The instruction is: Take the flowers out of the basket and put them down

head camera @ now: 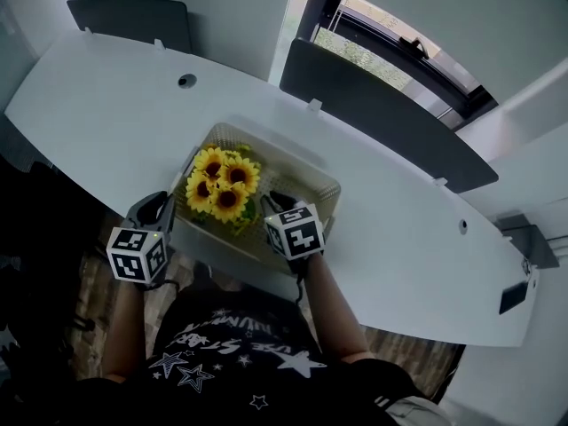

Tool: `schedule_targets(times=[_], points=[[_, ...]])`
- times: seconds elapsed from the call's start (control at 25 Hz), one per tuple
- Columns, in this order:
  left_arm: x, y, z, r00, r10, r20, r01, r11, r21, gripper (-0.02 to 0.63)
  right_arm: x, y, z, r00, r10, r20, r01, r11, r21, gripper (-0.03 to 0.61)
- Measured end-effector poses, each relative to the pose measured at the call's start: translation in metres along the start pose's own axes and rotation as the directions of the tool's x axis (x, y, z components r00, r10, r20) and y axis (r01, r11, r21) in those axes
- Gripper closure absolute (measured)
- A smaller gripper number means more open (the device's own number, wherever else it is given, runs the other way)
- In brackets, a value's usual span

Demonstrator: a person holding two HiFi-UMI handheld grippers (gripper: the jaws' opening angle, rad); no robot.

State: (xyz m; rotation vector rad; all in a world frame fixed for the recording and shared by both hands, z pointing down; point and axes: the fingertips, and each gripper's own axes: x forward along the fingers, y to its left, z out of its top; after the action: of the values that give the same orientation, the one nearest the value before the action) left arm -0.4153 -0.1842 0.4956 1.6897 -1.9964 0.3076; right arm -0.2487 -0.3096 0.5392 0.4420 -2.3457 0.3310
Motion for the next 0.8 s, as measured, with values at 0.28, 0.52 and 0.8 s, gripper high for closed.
schedule_targets(times=[0.28,0.52,0.8], points=[[0.008,-0.001,-0.005,0.994,-0.089,-0.062,0.092,0.994,0.056,0.494,0.024,0.004,-0.025,0.988,0.005,-0.154,-0.022,0.994,-0.111,0.453],[0.012,0.005,-0.006,0.989,-0.119,-0.09,0.127,0.988,0.089,0.486,0.036,0.023,-0.039,0.963,0.031,-0.268,-0.126,0.929,-0.347,0.39],[0.025,0.005,-0.013,0.977,-0.171,-0.124,0.18,0.981,0.065,0.469,0.058,0.047,-0.039,0.976,0.135,-0.169,-0.195,0.89,-0.413,0.132]])
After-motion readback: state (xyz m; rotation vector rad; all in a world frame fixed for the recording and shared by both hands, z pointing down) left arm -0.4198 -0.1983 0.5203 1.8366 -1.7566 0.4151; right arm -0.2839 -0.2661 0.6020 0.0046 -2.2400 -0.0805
